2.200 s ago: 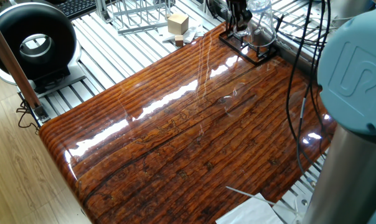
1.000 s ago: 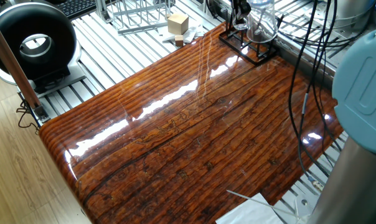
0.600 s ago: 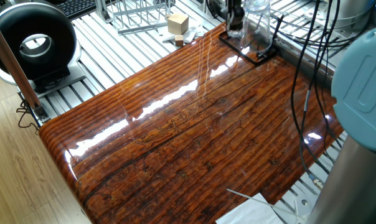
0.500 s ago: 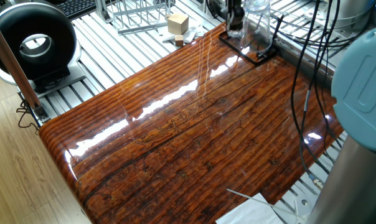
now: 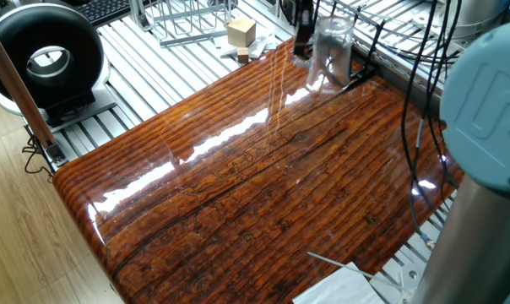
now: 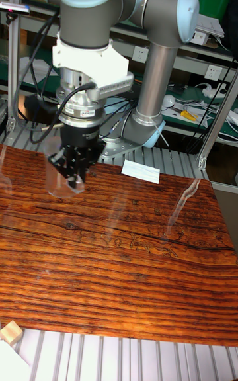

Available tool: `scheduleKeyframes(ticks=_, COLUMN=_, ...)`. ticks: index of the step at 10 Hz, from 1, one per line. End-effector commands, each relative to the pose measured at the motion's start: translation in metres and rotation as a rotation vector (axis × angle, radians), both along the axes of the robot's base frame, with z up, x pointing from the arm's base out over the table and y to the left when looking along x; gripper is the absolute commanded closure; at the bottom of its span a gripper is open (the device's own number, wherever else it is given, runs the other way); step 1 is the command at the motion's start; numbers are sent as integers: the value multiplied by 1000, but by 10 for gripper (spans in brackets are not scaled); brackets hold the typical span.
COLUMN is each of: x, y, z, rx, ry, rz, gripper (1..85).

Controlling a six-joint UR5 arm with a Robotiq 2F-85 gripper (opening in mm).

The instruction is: Take the cup off the cup rack

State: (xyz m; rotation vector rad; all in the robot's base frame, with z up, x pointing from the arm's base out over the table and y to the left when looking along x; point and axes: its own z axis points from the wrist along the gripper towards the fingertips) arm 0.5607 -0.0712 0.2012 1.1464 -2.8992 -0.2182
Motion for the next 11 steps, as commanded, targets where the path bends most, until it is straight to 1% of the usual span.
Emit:
scheduleKeyframes(ticks=1, x=9, y=40, z=0, rx=143, ry=19, rz=-101, gripper=847)
scheduleKeyframes(ticks=3, x=16, y=64, z=-3, rx=215, ry=29, rz=-151, gripper=847)
scheduleKeyframes(ticks=4, x=20, y=73, z=-5, rx=243, ry=30, rz=-165, gripper=847)
scheduleKeyframes(ticks=6, x=26, y=90, z=-9, rx=287, ry=30, rz=-198, gripper=847)
scheduleKeyframes(ticks=7, x=28, y=93, z=-12, rx=288, ry=22, rz=-203, gripper=847)
scheduleKeyframes(ticks=8, x=32, y=90, z=-16, rx=272, ry=9, rz=-200, gripper=847)
scheduleKeyframes(ticks=9, x=37, y=84, z=-22, rx=243, ry=-17, rz=-182, gripper=847)
scheduleKeyframes(ticks=10, x=42, y=87, z=-25, rx=241, ry=-33, rz=-182, gripper=847)
scheduleKeyframes(ticks=11, x=44, y=93, z=-26, rx=264, ry=-33, rz=-188, gripper=847)
